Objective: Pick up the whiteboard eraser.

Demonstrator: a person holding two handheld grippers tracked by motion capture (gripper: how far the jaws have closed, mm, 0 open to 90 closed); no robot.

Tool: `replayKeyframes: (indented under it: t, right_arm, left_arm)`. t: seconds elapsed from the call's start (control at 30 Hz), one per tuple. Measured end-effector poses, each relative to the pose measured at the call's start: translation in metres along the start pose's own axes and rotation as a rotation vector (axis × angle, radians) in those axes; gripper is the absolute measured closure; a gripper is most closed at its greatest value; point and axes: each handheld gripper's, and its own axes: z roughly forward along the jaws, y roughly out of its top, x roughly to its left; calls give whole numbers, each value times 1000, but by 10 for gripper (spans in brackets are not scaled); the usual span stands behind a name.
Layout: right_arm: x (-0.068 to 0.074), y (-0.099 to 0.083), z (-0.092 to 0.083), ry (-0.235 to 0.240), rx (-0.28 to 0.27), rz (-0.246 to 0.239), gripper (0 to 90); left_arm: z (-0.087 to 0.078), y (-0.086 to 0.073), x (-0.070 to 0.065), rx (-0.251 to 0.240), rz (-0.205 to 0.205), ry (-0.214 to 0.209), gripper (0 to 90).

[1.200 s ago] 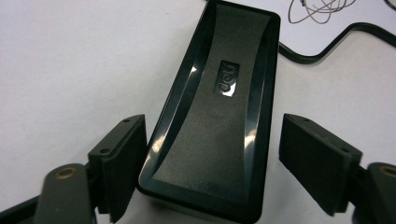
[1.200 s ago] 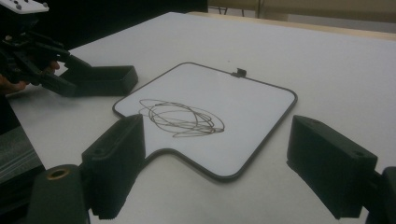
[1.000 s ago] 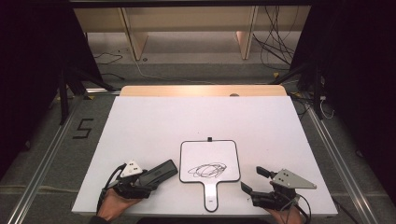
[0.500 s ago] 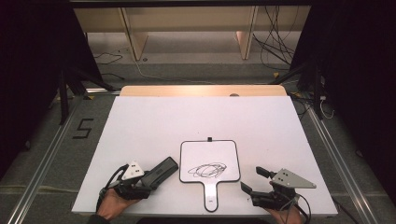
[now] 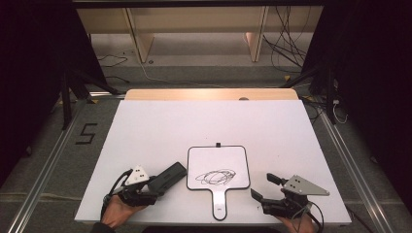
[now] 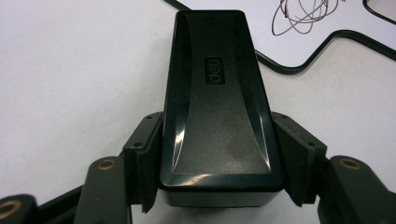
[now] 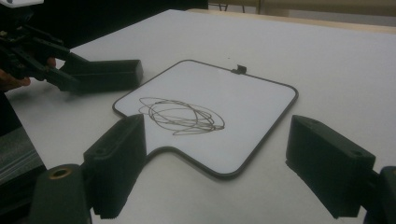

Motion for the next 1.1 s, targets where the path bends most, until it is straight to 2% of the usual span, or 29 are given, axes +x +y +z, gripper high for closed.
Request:
replayKeyframes:
  t: [0.13,0.37,0.67,0.97,1.1]
  right_arm:
    - [0,0,0,-1,0,1,211]
    - [0,0,0,-2,-2,3,212]
    - [-1,0,0,-2,0,4,212]
    - [-1,0,0,-3,-1,6,212]
    - [-1,0,0,-2,-2,6,212]
  left_arm:
    - [-2,1,2,-11,-31,-5,406]
    - [-6,5,2,-42,-55,-3,406]
    - [-9,13,0,-85,-96,-19,406]
    - [-3,26,-3,-110,-101,-25,406]
    - [3,35,-8,-115,-88,-33,406]
